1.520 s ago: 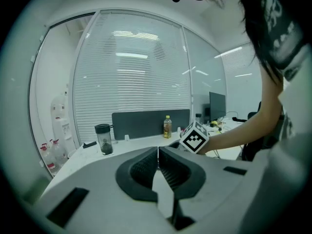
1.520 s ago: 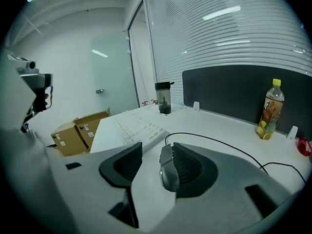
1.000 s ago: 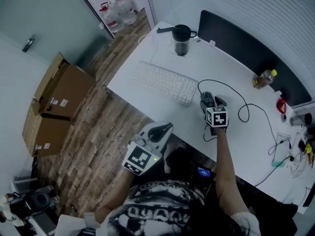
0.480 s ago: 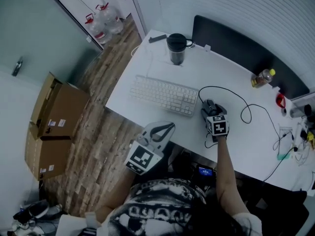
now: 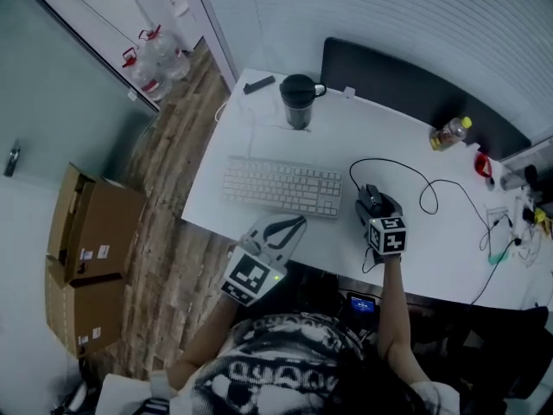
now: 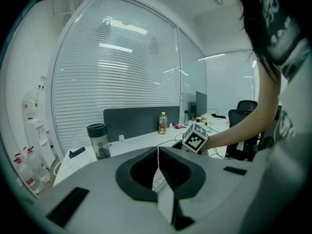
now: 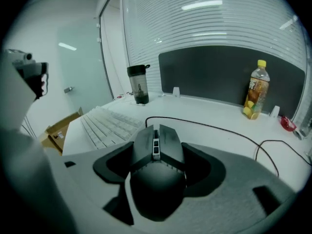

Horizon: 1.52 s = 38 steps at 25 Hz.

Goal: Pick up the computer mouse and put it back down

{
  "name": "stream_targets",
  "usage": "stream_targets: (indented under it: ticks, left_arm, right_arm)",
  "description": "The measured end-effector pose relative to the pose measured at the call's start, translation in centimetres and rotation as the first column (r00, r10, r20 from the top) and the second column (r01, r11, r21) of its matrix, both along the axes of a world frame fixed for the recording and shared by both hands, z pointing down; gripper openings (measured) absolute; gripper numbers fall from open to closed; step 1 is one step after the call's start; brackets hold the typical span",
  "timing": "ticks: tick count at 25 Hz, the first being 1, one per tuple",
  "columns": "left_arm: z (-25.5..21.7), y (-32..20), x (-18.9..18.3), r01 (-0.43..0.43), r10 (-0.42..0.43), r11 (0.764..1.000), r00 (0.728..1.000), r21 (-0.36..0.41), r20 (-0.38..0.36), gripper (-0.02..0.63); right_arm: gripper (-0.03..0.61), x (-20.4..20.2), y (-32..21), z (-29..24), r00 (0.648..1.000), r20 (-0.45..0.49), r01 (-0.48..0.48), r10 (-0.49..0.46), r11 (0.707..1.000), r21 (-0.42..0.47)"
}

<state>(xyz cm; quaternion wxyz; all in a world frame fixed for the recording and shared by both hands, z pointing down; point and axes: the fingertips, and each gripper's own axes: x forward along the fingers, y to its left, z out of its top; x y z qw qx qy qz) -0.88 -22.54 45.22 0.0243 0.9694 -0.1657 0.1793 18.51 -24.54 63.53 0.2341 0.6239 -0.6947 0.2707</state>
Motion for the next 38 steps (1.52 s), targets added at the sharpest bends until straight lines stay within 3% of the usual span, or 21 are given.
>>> stream_targets:
  ticks: [7,15,28,38]
  left_arm:
    - [0.1,-0.6,2.9,-0.151,0.150,0.989,0.988,-0.004,-0.026,0.005]
    - [0.9,0.5,6.1,-0.309,0.308,0.951,0.951,-0.023,-0.030,0.005]
    - [1.8,5.0,11.8,-0.510,0.510,0.859,0.860,-0.048,-0.019,0.005]
    - [1.5,9.6,16.6,-0.550,0.549,0.834,0.835,-0.052,-0.025,0.005]
  right_arm:
    - [0.304,0.0,2.3,-6.1,0.990,0.063,-0.132,0.126,0.984,0.120]
    - [0.304,-0.4,6.8,-11.8,0.958,0.135,-0.277,0.253,0.938,0.207]
    - [0.302,0.9,14.2,-12.7,0.904,0.149,-0.425,0.401,0.884,0.195]
    - [0.304,8.1,19.9,-12.5,0.863,0.108,-0.505,0.493,0.840,0.200]
